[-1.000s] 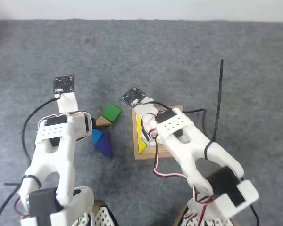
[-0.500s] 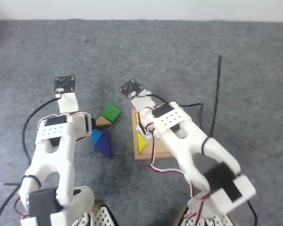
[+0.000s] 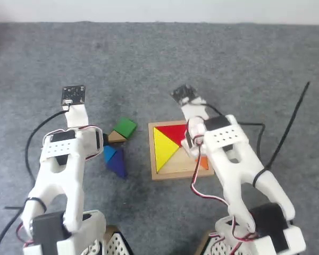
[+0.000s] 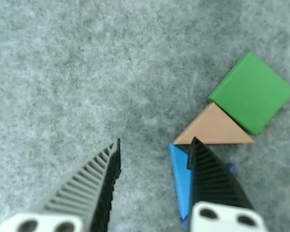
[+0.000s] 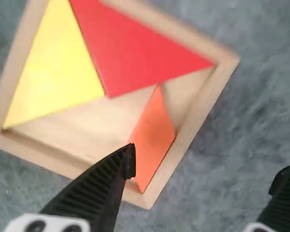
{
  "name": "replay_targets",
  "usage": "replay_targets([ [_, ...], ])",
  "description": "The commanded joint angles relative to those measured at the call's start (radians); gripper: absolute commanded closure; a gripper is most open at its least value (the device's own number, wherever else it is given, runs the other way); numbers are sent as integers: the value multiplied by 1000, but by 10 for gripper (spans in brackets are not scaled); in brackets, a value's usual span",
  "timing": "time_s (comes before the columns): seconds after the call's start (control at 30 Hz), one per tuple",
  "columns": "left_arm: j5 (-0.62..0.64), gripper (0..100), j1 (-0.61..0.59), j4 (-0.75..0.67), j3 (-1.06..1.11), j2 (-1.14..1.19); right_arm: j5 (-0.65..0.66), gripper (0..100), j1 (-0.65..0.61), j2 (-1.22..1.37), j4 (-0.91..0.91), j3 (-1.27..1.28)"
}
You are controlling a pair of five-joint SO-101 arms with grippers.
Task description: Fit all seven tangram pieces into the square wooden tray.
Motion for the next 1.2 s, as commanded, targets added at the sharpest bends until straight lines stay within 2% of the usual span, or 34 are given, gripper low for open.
replay_targets([
  [0.0,-9,777,8,-15,-8,2,-5,564,21,-36,-24,21],
  [0.23,-11,777,8,-15,-8,0,-28,564,10,-31,-33,44],
  [0.6,-11,777,8,-15,-8,0,-28,564,-84,-31,-82,110],
  [0.7,-11,777,8,-15,-8,0,-29,564,-61,-44,-79,106],
  [0.9,-11,777,6,-15,-8,0,-34,564,65,-33,-62,48],
  [1.17,-11,777,6,-14,-8,0,-35,564,68,42,-90,51],
])
